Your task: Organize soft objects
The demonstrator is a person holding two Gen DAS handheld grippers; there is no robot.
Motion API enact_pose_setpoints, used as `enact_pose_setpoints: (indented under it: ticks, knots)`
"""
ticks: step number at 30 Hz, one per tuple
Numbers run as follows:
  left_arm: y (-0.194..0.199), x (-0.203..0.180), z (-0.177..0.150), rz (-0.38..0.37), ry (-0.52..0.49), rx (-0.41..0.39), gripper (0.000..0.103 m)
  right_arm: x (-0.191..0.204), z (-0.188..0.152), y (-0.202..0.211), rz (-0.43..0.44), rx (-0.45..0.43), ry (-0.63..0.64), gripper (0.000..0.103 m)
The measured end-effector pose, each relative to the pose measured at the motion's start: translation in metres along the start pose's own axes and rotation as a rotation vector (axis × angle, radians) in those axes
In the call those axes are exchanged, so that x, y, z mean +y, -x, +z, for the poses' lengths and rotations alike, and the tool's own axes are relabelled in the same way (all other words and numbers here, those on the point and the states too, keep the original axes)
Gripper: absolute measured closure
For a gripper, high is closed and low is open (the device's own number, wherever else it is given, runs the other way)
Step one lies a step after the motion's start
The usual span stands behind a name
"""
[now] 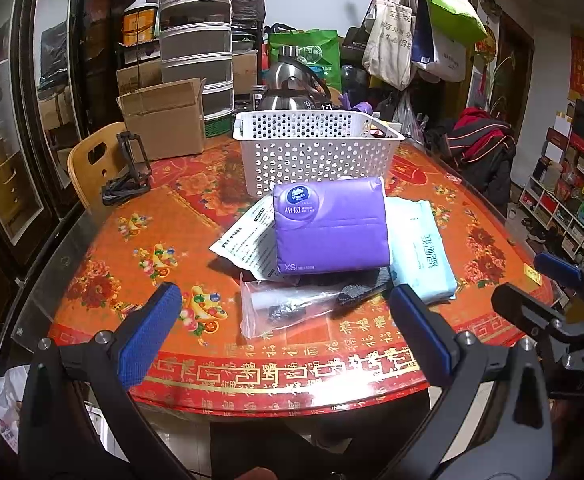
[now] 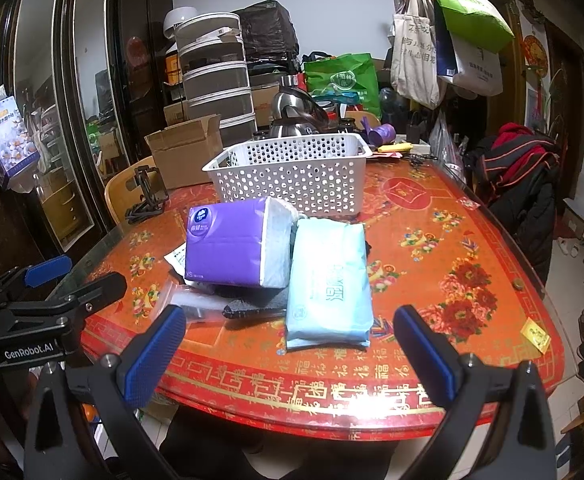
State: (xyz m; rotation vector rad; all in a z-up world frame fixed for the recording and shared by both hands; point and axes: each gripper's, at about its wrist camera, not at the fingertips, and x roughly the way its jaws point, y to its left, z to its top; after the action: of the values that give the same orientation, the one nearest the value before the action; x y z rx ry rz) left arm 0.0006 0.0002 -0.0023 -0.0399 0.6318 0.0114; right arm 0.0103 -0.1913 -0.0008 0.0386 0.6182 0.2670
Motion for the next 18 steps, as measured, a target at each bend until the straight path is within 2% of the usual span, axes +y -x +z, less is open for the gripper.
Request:
enact_pose_setpoints:
  ticks: [18]
  knots:
    - [0.0004, -0.0023, -0.0005, 0.003, -0.003, -0.002, 0.000, 0.0002, -0.0001, 0.0002, 0.000, 0.000, 0.000, 0.000]
